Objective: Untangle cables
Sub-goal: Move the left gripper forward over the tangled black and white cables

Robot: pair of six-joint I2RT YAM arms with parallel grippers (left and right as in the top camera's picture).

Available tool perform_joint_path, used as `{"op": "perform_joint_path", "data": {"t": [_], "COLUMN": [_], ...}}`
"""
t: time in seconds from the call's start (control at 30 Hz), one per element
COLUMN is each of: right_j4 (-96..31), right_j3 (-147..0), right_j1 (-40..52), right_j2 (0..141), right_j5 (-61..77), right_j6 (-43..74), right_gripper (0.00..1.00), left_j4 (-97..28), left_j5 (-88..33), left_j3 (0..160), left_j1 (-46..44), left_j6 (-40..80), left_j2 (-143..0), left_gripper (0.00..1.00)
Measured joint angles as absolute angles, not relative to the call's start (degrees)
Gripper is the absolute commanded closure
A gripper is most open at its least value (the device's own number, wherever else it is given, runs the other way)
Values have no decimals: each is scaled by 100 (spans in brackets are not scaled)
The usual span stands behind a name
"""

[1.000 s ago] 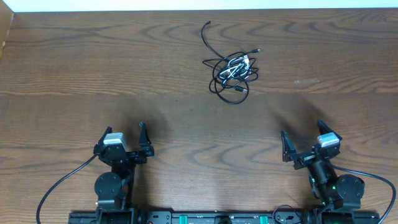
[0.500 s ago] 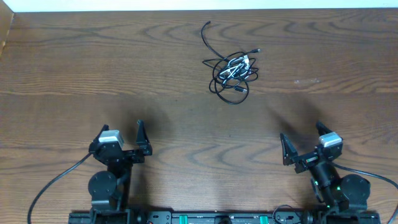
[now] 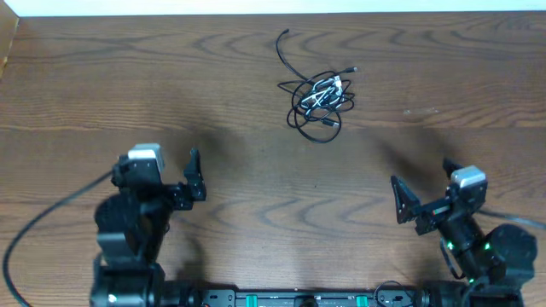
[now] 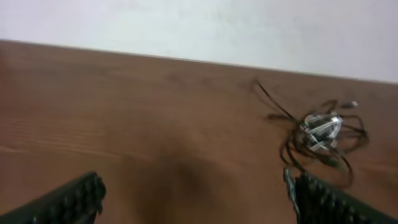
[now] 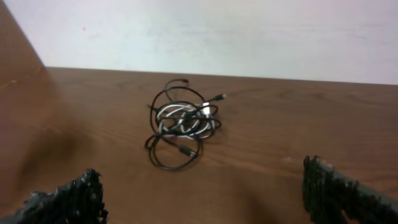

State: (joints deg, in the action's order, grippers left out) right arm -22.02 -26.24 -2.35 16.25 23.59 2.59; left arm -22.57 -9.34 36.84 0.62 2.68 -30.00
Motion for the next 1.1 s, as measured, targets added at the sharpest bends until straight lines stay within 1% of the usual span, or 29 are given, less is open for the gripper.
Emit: {"op": "perform_joint_path", "data": {"t": [0.2,0.37,0.57,0.73,0.9,1.1], "right_j4": [-2689,-3653,-5256,-6187,-6267,-6241], "right_j3": [-3760,-4965,-6665,-7782,-8110,-8110], "right_j1": [-235,-235,-235,-235,-235,-235], "right_j2": [2899,4060,5468,6355,6858,7078], "right_j5": [2652,2812,2880,2882,2882,2969], "right_j6": [259,215,-43,-427,-738,-821], "right_gripper": [1,1,1,1,1,1], "left_j4": [-3520,-4453,-5369,-6082,-6062,-5398], "left_j5": [-1201,-1240,-1282,-1194,-1197,-1474], "left_j3": [5406,6969,8641,9926,10392,10392], "left_j1": [62,-19,-502,-1090,-1507,-1651], "left_j6": [183,115,-16,-200,-373,-456], "left_j2": [-4331,-5485,-6919,-8246,-9155,-9974], "left_gripper": [3,3,3,3,3,3]}}
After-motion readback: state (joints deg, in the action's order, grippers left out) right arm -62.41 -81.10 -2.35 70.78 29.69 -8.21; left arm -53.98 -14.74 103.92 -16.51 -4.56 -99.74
